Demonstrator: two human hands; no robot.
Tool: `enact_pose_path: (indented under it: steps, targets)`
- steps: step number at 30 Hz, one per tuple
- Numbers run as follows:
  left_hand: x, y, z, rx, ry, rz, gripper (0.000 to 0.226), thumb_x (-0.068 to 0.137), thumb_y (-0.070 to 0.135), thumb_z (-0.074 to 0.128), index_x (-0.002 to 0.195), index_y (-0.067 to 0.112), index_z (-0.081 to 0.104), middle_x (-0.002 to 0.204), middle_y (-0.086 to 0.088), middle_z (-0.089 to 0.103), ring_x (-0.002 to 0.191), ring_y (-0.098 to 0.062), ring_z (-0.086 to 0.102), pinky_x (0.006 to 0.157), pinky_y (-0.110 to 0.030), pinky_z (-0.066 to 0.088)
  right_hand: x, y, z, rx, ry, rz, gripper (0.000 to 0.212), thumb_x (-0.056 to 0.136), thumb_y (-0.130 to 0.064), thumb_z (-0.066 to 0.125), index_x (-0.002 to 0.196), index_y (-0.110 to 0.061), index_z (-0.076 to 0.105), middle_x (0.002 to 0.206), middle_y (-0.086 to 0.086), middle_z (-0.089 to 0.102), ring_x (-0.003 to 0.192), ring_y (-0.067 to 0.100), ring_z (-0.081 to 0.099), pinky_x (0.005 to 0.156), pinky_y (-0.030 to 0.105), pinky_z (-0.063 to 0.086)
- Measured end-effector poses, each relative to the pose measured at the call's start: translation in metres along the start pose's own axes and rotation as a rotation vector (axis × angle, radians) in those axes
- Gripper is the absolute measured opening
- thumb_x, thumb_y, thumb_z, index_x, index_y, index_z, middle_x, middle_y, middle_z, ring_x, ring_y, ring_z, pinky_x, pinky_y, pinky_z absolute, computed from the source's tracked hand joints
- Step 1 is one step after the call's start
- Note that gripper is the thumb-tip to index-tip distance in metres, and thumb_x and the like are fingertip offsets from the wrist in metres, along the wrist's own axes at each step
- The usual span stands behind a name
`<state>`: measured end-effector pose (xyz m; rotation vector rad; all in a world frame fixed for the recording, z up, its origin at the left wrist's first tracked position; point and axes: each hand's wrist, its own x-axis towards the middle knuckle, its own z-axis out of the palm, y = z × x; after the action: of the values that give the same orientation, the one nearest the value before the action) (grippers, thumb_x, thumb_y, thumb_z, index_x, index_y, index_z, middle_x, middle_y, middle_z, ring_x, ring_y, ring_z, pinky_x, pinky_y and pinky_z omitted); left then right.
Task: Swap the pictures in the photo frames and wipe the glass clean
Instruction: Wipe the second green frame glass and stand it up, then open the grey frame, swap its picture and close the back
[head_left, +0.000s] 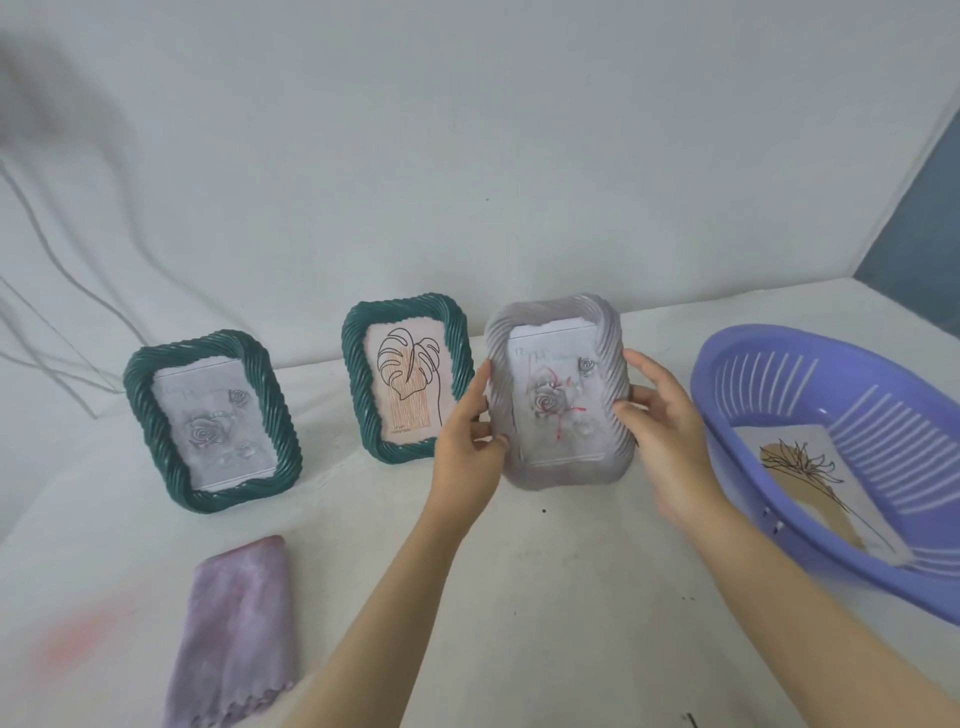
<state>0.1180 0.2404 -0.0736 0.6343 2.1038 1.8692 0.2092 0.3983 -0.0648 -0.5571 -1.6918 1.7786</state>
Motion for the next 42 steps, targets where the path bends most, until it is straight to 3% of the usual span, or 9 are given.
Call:
enact_pose_path:
  steps: [5, 8, 12, 16, 18, 22, 29, 38, 42]
  targets:
    - [-0.029, 0.008, -0.013, -0.045, 0.014, -0.064, 0.072, 0.082, -0.012, 0.045, 0.138, 0.032, 0.038, 0.113, 0.003, 0.062, 0.078, -0.010, 0.058, 0.076, -0.018, 0.049, -0.039, -0.019, 0.000, 0.252, -0.006, 0.042, 0.058, 0.082, 0.007, 0.059, 0.122, -0.034, 0.050, 0.083, 0.001, 0.069, 0.081, 0.012, 0.066, 0.071, 0.020, 0.053]
    - [-0.049, 0.009, -0.014, -0.073, -0.007, -0.126, 0.071, 0.086, -0.002, 0.051, 0.143, 0.035, 0.027, 0.121, 0.004, 0.063, 0.092, -0.010, 0.062, 0.093, -0.033, 0.049, -0.056, -0.031, 0.005, 0.408, -0.017, 0.106, 0.064, 0.079, 0.008, 0.060, 0.126, -0.033, 0.047, 0.085, 0.006, 0.069, 0.078, 0.016, 0.067, 0.068, 0.025, 0.055]
    - [-0.076, 0.023, -0.003, 0.087, 0.107, -0.074, 0.062, 0.092, 0.017, 0.053, 0.142, 0.037, 0.024, 0.137, 0.006, 0.048, 0.112, -0.011, 0.055, 0.096, -0.028, 0.043, -0.077, -0.039, 0.011, 0.275, -0.040, 0.061, 0.061, 0.079, 0.007, 0.064, 0.121, -0.035, 0.050, 0.077, 0.004, 0.069, 0.078, 0.019, 0.064, 0.080, 0.033, 0.051]
    - [-0.089, 0.056, -0.003, 0.037, 0.189, -0.012, 0.052, 0.092, 0.035, 0.049, 0.138, 0.040, 0.025, 0.099, 0.007, 0.068, 0.070, -0.009, 0.069, 0.058, -0.029, 0.056, -0.096, -0.037, 0.018, 0.007, -0.168, -0.095, 0.061, 0.078, -0.004, 0.070, 0.123, -0.038, 0.046, 0.086, -0.001, 0.074, 0.086, 0.016, 0.067, 0.089, 0.036, 0.048]
    - [-0.088, 0.067, -0.007, 0.104, 0.180, -0.026, 0.063, 0.088, 0.040, 0.054, 0.140, 0.038, 0.019, 0.076, 0.006, 0.071, 0.065, -0.010, 0.069, 0.059, -0.033, 0.057, -0.102, -0.036, 0.022, -0.112, -0.225, -0.143, 0.061, 0.078, -0.010, 0.071, 0.123, -0.041, 0.044, 0.090, -0.009, 0.074, 0.095, 0.009, 0.065, 0.095, 0.032, 0.043]
    - [-0.082, 0.068, -0.017, 0.137, 0.202, -0.082, 0.067, 0.086, 0.021, 0.056, 0.142, 0.029, 0.020, 0.070, -0.008, 0.070, 0.066, -0.017, 0.067, 0.054, -0.032, 0.057, -0.111, -0.037, 0.026, -0.175, -0.352, -0.150, 0.052, 0.084, -0.015, 0.065, 0.126, -0.038, 0.045, 0.092, -0.011, 0.074, 0.096, 0.007, 0.065, 0.089, 0.016, 0.042]
    - [-0.082, 0.041, -0.042, 0.015, 0.193, -0.173, 0.053, 0.091, 0.004, 0.042, 0.140, 0.022, 0.033, 0.080, -0.021, 0.064, 0.074, -0.030, 0.064, 0.047, -0.025, 0.051, -0.110, -0.036, 0.017, -0.040, -0.180, -0.150, 0.032, 0.089, -0.001, 0.052, 0.109, -0.025, 0.059, 0.081, 0.003, 0.072, 0.051, 0.016, 0.055, 0.047, 0.024, 0.046]
    - [-0.086, 0.017, -0.072, 0.155, 0.052, -0.173, 0.050, 0.092, -0.001, 0.032, 0.128, 0.029, 0.047, 0.074, -0.001, 0.063, 0.058, -0.009, 0.054, 0.052, -0.020, 0.044, -0.098, 0.019, 0.020, -0.424, -0.222, 0.036, 0.049, 0.084, -0.012, 0.061, 0.128, -0.032, 0.047, 0.107, -0.003, 0.060, 0.082, 0.006, 0.059, 0.067, 0.000, 0.040]
    - [-0.088, 0.001, -0.078, 0.230, 0.064, -0.200, 0.050, 0.091, 0.000, 0.032, 0.126, 0.030, 0.050, 0.076, 0.001, 0.066, 0.061, -0.010, 0.056, 0.058, -0.026, 0.044, -0.105, 0.033, 0.027, -0.421, -0.231, 0.035, 0.060, 0.083, -0.006, 0.064, 0.134, -0.029, 0.042, 0.086, -0.006, 0.059, 0.072, 0.003, 0.058, 0.065, -0.002, 0.038]
